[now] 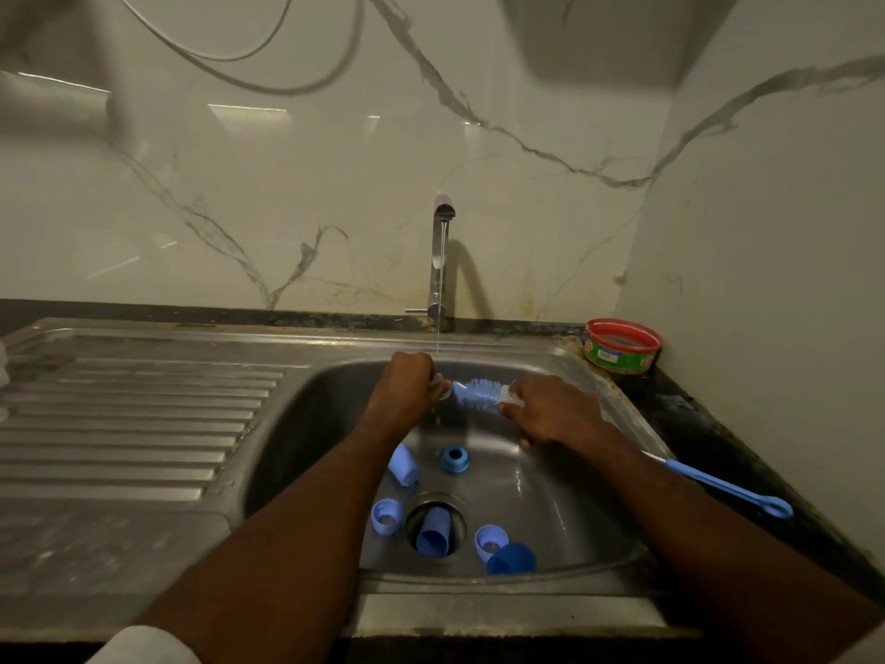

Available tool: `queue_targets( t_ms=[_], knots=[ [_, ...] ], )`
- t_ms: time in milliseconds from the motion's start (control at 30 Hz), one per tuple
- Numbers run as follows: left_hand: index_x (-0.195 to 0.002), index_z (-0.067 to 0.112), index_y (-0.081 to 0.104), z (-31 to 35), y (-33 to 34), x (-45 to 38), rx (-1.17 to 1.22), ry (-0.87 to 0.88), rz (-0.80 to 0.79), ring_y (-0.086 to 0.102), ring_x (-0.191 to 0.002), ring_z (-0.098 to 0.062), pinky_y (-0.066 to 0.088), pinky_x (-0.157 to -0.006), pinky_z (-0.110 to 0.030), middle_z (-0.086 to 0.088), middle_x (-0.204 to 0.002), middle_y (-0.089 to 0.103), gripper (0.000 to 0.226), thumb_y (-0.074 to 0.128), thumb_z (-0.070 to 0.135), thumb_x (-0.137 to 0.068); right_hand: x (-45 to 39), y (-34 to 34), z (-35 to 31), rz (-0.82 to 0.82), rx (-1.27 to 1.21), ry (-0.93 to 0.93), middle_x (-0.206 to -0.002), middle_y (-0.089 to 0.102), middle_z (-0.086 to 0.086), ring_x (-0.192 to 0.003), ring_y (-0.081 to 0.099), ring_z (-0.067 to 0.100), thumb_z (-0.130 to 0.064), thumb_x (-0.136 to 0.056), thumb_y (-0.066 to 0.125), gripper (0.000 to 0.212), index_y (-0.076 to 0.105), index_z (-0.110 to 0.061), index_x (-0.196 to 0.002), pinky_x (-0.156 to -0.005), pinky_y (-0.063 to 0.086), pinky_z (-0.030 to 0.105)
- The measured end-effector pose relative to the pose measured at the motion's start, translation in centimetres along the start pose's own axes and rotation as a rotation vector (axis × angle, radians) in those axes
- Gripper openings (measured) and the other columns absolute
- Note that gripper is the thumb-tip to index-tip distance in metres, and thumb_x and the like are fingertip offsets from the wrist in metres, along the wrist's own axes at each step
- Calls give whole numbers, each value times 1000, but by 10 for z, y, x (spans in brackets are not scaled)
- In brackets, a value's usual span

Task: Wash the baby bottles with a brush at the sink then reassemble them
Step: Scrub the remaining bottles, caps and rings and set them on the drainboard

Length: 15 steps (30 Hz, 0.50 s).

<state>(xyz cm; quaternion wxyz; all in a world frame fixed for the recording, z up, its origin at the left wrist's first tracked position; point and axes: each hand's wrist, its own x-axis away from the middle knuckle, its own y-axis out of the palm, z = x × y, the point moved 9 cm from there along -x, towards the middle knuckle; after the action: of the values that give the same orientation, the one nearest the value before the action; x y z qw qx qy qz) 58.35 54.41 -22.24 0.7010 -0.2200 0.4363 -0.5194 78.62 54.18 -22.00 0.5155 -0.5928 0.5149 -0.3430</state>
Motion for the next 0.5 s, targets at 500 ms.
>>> queue_targets(
  t_ms=[500],
  knots=[
    [-113, 19, 70, -23, -2, -1, 765, -198, 66, 71, -100, -18, 60, -86, -37, -6, -109, 74, 24, 75, 21, -90, 6, -3, -2, -39, -41, 34, -80, 68, -3, -76, 65, 10, -50, -99, 54, 23, 64, -29, -97, -88, 54, 42]
  ],
)
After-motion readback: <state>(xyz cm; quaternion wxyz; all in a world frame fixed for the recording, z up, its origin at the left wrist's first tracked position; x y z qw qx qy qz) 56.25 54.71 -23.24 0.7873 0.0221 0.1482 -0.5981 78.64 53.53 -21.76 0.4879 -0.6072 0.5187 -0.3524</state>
